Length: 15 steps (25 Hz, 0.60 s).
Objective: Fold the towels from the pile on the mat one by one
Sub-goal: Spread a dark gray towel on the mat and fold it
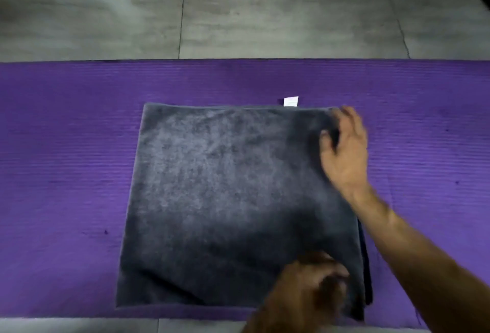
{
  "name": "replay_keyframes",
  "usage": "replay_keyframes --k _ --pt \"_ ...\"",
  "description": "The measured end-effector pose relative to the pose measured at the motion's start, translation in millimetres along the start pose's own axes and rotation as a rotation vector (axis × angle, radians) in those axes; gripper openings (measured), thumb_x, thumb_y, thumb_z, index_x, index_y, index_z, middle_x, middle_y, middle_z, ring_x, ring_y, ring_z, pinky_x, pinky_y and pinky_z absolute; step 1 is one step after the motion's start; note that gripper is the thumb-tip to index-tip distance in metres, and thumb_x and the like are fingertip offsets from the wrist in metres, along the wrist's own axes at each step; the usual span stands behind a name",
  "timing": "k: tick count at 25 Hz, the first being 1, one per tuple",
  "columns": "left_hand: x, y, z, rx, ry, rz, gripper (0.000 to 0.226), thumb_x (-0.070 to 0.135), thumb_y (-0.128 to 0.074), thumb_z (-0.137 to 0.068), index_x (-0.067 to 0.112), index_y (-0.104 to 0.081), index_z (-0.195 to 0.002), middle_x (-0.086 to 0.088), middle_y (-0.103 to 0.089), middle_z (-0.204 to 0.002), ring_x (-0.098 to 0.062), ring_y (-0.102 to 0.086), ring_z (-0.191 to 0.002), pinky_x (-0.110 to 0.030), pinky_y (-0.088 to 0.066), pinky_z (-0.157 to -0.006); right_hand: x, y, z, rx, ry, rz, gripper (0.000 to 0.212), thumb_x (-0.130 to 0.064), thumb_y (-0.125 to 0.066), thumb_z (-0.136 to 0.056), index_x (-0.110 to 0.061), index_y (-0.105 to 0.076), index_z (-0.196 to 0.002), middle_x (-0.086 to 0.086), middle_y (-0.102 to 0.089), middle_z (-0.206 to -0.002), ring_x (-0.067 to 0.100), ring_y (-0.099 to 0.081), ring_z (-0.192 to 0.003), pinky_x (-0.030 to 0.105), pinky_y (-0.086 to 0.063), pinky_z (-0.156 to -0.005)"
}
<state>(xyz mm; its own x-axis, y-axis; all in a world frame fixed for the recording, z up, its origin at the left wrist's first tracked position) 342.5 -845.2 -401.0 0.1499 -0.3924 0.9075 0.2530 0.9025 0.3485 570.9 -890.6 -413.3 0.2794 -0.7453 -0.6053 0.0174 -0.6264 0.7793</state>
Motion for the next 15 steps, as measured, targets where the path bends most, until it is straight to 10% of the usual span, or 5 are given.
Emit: replay_keyframes --k 4,9,15 --pt "-88.0 169.2 -29.9 0.548 0.046 -0.552 0.04 0.032 -0.046 -0.094 0.014 -0.062 -0.126 -0.009 -0.055 -0.135 -0.033 -0.054 -0.12 -0.041 -0.04 -0.107 -4.6 -54.2 38.6 -0.202 0.004 0.395 0.061 -0.049 -0.027 -0.099 -0.02 -0.032 -0.152 0.008 -0.026 -0.16 0.034 -0.019 -0.148 0.053 -0.013 -0.12" --pt "-175.5 297.1 -88.9 0.274 0.366 -0.913 0.077 0.069 -0.011 -0.087 0.032 -0.009 -0.155 -0.001 0.0 -0.164 -0.026 0.003 -0.15 -0.047 0.003 -0.119 3.9 -55.2 33.1 -0.205 -0.008 0.513 0.064 -0.051 -0.032 -0.097 -0.024 -0.024 -0.155 0.005 -0.019 -0.163 0.033 -0.011 -0.15 0.052 -0.005 -0.121" --pt "-154.6 224.6 10.3 0.572 0.482 -0.847 0.064 0.054 -0.021 -0.099 0.023 -0.018 -0.155 -0.013 -0.014 -0.161 -0.032 -0.013 -0.148 -0.056 -0.014 -0.117 3.0 -54.4 32.8 -0.255 -0.027 0.567 0.065 -0.053 -0.027 -0.097 -0.024 -0.022 -0.155 0.006 -0.019 -0.163 0.035 -0.012 -0.149 0.054 -0.008 -0.12"
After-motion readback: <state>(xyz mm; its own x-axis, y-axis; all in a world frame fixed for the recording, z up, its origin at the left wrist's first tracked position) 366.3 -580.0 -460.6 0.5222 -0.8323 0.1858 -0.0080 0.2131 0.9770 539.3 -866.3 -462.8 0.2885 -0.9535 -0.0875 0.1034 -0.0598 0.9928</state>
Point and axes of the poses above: each hand's wrist, its own z-axis away from the middle knuckle, its own y-axis out of the back of the hand, x = y × z, the point moved 6 cm from there along -z, towards the middle knuckle
